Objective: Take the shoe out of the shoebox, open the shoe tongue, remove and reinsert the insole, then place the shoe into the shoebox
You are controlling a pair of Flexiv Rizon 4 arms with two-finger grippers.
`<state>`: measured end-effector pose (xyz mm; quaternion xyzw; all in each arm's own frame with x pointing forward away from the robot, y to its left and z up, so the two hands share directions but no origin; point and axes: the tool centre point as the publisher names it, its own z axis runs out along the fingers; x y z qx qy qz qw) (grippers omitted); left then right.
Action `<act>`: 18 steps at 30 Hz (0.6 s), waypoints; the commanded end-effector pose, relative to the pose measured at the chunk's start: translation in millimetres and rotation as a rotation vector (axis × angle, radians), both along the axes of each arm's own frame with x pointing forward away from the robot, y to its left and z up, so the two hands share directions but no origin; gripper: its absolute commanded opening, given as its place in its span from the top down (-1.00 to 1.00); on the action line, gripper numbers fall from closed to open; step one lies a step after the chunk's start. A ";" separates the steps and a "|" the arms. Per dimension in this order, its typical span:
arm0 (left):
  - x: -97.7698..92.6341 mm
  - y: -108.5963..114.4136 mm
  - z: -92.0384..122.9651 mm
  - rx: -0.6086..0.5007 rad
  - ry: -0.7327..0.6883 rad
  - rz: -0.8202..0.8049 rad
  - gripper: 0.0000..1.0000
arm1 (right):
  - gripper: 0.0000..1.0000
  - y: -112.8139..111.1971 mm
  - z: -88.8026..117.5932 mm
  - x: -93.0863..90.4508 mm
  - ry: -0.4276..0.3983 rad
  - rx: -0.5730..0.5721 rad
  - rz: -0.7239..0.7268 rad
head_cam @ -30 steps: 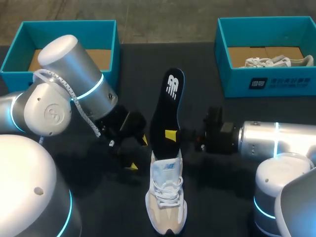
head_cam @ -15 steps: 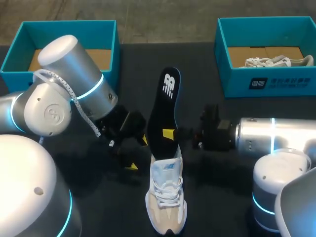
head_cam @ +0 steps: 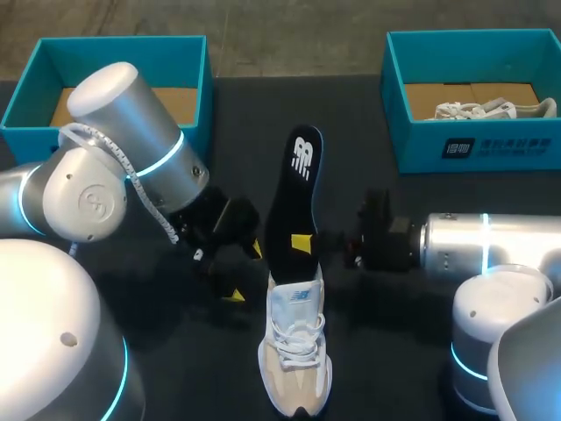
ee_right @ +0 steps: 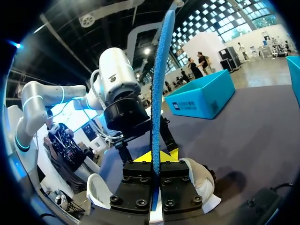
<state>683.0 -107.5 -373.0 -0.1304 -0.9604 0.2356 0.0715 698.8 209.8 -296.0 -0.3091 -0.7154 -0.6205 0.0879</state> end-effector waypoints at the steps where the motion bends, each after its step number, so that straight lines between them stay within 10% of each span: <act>1: -1.7 0.6 -0.3 0.000 -0.004 0.002 -1.00 | 1.00 -3.6 0.2 0.5 0.000 0.003 0.008; 18: -1.7 0.6 -0.3 0.000 -0.004 0.002 -1.00 | 1.00 -1.2 -12.4 7.1 -0.005 0.037 0.088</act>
